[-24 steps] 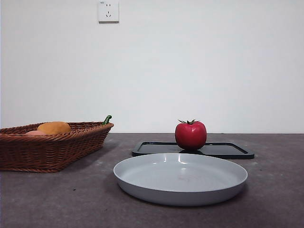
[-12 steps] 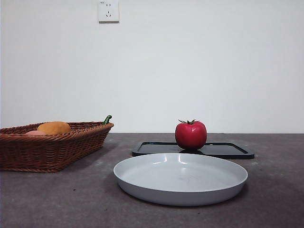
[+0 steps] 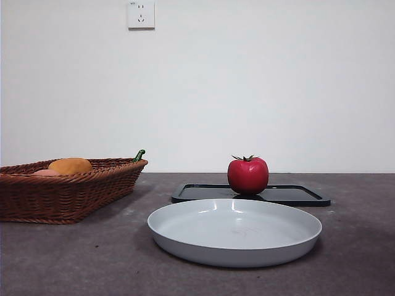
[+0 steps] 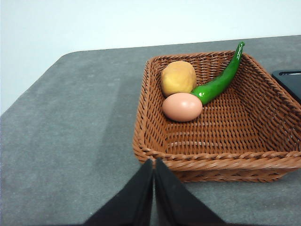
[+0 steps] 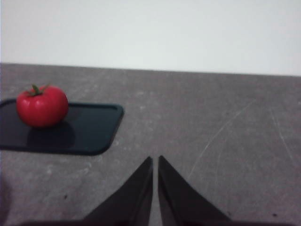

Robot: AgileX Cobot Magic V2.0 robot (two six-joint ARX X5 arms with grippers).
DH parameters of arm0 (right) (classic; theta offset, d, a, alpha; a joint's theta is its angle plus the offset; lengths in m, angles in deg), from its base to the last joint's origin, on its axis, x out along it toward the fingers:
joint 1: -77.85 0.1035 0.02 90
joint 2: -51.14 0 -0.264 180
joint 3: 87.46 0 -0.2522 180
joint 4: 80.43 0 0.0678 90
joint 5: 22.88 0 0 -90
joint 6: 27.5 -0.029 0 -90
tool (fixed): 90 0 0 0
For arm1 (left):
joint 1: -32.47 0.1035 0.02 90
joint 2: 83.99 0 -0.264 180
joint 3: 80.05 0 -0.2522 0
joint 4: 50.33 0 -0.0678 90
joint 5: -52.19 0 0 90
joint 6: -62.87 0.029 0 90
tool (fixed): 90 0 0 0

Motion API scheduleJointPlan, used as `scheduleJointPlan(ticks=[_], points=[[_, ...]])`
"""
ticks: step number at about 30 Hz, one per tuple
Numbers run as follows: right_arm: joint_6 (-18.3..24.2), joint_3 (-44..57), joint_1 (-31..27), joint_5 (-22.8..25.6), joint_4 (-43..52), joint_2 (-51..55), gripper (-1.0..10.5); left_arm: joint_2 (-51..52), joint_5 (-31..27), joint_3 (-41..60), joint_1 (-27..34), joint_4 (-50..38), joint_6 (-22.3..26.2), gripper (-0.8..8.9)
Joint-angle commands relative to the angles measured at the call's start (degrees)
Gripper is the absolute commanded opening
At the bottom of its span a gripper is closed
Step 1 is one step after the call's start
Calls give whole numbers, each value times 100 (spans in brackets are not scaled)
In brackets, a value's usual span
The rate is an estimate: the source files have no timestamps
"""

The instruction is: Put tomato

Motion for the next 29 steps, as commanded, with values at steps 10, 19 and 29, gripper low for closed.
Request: scheduleJointPlan(ticks=[10, 19, 29], points=[[-138, 28, 0, -22, -457, 4, 10, 11, 0, 55, 4, 131, -37, 7], [-138, 24, -2, -15, -407, 4, 10, 11, 0, 55, 4, 133, -37, 7], [-138, 24, -2, -15, -407, 4, 10, 11, 0, 55, 4, 133, -37, 7]])
